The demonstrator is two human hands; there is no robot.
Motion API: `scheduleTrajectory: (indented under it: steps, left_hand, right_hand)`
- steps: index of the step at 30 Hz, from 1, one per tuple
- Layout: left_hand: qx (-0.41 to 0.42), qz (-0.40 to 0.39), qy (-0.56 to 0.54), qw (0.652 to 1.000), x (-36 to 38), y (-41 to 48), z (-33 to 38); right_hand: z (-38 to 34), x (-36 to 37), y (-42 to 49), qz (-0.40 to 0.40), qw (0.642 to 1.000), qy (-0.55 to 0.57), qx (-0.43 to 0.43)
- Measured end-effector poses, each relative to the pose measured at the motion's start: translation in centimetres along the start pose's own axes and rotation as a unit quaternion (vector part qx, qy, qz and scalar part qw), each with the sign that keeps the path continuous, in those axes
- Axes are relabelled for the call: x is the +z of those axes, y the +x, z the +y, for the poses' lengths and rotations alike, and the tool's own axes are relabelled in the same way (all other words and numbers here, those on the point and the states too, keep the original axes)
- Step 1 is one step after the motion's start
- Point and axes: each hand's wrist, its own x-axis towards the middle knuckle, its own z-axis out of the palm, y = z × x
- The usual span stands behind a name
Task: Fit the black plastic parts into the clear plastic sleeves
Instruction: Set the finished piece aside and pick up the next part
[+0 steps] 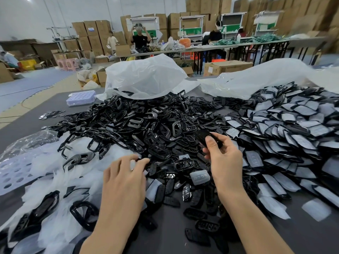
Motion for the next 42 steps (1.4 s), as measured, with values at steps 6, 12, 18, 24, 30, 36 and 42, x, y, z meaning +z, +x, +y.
scheduleTrajectory:
  steps: [6, 12, 18, 24, 30, 36, 42]
  left_hand:
    - [0.131, -0.052, -0.119, 0.983, 0.9, -0.4, 5.8]
    - [0.112, -0.093, -0.126, 0.981, 2.3, 0.1, 7.2]
    - [-0.023, -0.089, -0.285, 0.954, 1.8, 0.2, 6.2]
    - [-0.168, -0.079, -0.449, 0.874, 1.0, 0.1, 5.0]
    - [-0.181, -0.082, -0.471, 0.859, 1.0, 0.2, 4.9]
    - [-0.186, -0.039, -0.474, 0.86, 0.7, 0.2, 5.1]
    - [-0.163, -0.099, -0.531, 0.826, 0.5, 0.2, 5.0]
  right_hand:
    - [0.4, -0.7, 1.0, 0.072, 0.994, 0.063, 0.052]
    - [0.6, -0.4, 0.8, 0.047, 0.994, 0.071, 0.075]
    - [-0.3, 0.1, 0.3, -0.047, 0.985, 0.109, 0.126]
    - [-0.9, 1.2, -1.3, -0.221, 0.924, 0.221, 0.222]
    - [-0.7, 1.6, -1.6, -0.234, 0.904, 0.246, 0.261]
    - [-0.7, 1.7, -1.8, -0.23, 0.909, 0.24, 0.252]
    - [-0.6, 2.1, -2.3, -0.226, 0.912, 0.239, 0.243]
